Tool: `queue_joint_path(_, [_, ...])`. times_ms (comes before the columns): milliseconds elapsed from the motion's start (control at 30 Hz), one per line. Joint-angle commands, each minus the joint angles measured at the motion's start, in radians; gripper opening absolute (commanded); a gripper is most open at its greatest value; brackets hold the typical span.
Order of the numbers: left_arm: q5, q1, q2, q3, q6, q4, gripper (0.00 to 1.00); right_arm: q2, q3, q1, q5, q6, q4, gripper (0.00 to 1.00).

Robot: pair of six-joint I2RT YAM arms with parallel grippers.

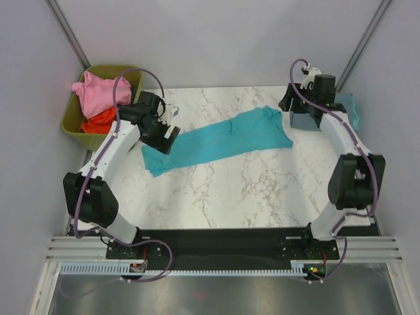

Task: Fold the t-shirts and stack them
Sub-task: Fold the tshirt

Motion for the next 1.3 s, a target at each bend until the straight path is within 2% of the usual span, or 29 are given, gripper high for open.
queue_joint_path(0, [-0.003, 0.005, -0.13, 0.101, -0.081, 0.121, 0.96, -0.269, -0.24, 0.064, 0.131, -0.066, 0.415, 0.7])
queue_joint_path(67, [0.052, 0.0, -0.225, 0.044, -0.095, 0.3, 0.96, -0.36, -0.291, 0.113, 0.178, -0.126, 0.505, 0.79])
queue_joint_path(100, [0.086, -0.006, -0.326, -0.002, -0.108, 0.511, 0.95, -0.38, -0.304, 0.144, 0.193, -0.15, 0.539, 0.88])
queue_joint_path(133, [0.083, -0.008, -0.372, -0.07, -0.127, 0.624, 0.96, -0.38, -0.303, 0.161, 0.221, -0.151, 0.54, 0.92])
queue_joint_path(167, [0.08, -0.011, -0.408, -0.21, -0.163, 0.743, 1.0, -0.365, -0.299, 0.181, 0.262, -0.138, 0.532, 0.95])
queue_joint_path(200, [0.015, -0.015, -0.435, -0.26, -0.196, 0.826, 0.99, -0.342, -0.283, 0.192, 0.355, -0.068, 0.492, 0.98])
queue_joint_path(233, [0.008, -0.017, -0.423, -0.283, -0.216, 0.876, 0.99, -0.261, -0.206, 0.198, 0.388, -0.027, 0.346, 0.98])
queue_joint_path(300, [-0.006, -0.017, -0.335, -0.261, -0.238, 0.835, 1.0, -0.148, -0.03, 0.195, 0.448, 0.103, 0.14, 0.98])
queue_joint_path(333, [-0.015, -0.012, -0.31, -0.25, -0.252, 0.783, 0.99, -0.083, -0.019, 0.187, 0.427, 0.122, 0.048, 0.96])
queue_joint_path(400, [-0.004, 0.02, -0.304, -0.282, -0.266, 0.775, 0.99, -0.119, -0.103, 0.178, 0.341, 0.116, 0.108, 0.98])
queue_joint_path(433, [-0.004, 0.046, -0.316, -0.332, -0.266, 0.775, 0.99, -0.147, -0.207, 0.158, 0.259, 0.119, 0.21, 0.98])
queue_joint_path(467, [-0.004, 0.043, -0.317, -0.355, -0.266, 0.775, 0.99, -0.138, -0.222, 0.146, 0.184, 0.119, 0.228, 0.9])
queue_joint_path(500, [0.217, 0.028, -0.317, -0.383, -0.266, 0.809, 0.99, -0.121, -0.21, 0.146, 0.16, 0.144, 0.219, 0.9])
queue_joint_path(533, [0.18, 0.012, -0.316, -0.415, -0.212, 0.853, 0.99, -0.085, -0.208, 0.153, 0.202, 0.158, 0.21, 0.9])
queue_joint_path(567, [0.151, 0.012, -0.31, -0.481, -0.209, 0.91, 0.97, -0.071, -0.213, 0.158, 0.227, 0.161, 0.217, 0.97])
queue_joint_path(633, [0.079, 0.009, -0.287, -0.549, -0.186, 0.982, 0.96, -0.012, -0.2, 0.179, 0.293, 0.105, 0.214, 0.98])
queue_joint_path(733, [0.053, 0.009, -0.229, -0.626, -0.131, 1.057, 0.95, 0.083, -0.144, 0.192, 0.28, 0.041, 0.196, 0.98])
queue_joint_path(1000, [0.106, 0.024, -0.055, -0.561, -0.157, 1.044, 0.96, 0.253, -0.004, 0.19, 0.246, 0.029, 0.133, 0.98])
queue_joint_path(1133, [0.131, 0.029, 0.08, -0.336, -0.238, 0.773, 0.96, 0.311, 0.024, 0.183, 0.203, 0.061, 0.101, 0.98])
queue_joint_path(1267, [0.114, 0.034, 0.164, -0.27, -0.253, 0.732, 0.96, 0.356, 0.034, 0.179, 0.194, 0.099, 0.095, 0.98])
